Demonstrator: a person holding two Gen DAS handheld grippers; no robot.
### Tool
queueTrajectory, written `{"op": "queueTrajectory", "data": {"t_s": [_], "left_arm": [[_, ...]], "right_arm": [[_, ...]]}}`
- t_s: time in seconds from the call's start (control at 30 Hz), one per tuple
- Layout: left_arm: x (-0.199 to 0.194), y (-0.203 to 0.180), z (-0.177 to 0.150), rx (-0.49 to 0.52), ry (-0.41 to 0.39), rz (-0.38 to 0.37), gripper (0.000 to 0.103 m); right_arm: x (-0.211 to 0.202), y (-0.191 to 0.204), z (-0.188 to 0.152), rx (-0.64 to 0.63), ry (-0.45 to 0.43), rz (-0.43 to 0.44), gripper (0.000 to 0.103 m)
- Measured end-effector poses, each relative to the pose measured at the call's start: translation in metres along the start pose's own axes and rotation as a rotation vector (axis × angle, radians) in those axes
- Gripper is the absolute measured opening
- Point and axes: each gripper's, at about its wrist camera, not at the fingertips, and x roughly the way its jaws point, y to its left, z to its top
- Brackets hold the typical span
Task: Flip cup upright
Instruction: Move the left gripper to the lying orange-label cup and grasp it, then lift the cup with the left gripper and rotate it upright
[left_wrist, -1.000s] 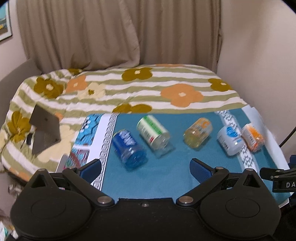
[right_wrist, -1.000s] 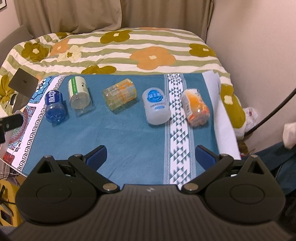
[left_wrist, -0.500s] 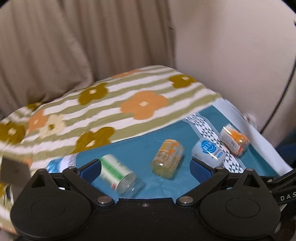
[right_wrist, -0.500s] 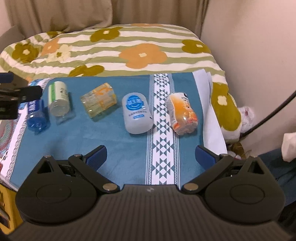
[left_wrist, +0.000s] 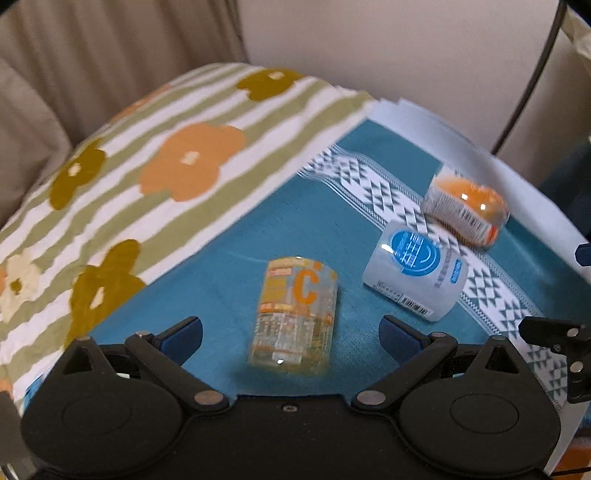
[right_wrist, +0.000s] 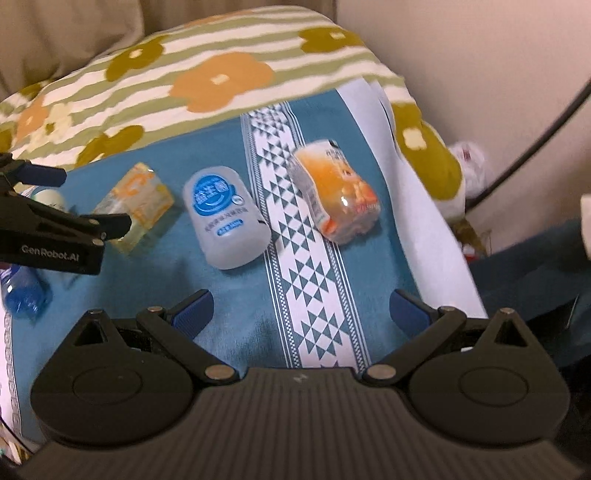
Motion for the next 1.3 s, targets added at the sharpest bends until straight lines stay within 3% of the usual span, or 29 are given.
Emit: {"op": "queueTrajectory", "data": {"t_s": [0.17,0.27,0.37,0.53,0.93,1.3], "left_arm": [[0.03,0.005,0.004,0.013,0.046,-0.038,0.1],[0.043,0.005,0.004,0.019,0.074,-0.064,0.091],[0.051,0.005,0.004,0.018,0.094,-0.073,0.089],[0.057,0.007,0.003,0.013,0.121,-0.063,0.065],[0.038,0.009,0.002,-0.055,0.091,-0.034,0.064],[-0.033,0.002,-0.015,-0.291,-0.001,0.063,0.064]], "right_arm": [[0.02,-0.003,0.0,0.07,0.05,-0.019,0.103],[0.029,-0.005,0.0,0.105,0.072,-0.024,0.103],[0.033,-0.009,0.001,0.132,0.083,-0.028,0.103],[0.037,-0.012,0.002,0.152,0.093,-0.029,0.103],[0.029,-0.009,0.004,0.11,0.078,-0.004,0.103],[-0.012,-0.02,0.001,0.011,-0.002,0.057,0.103]]}}
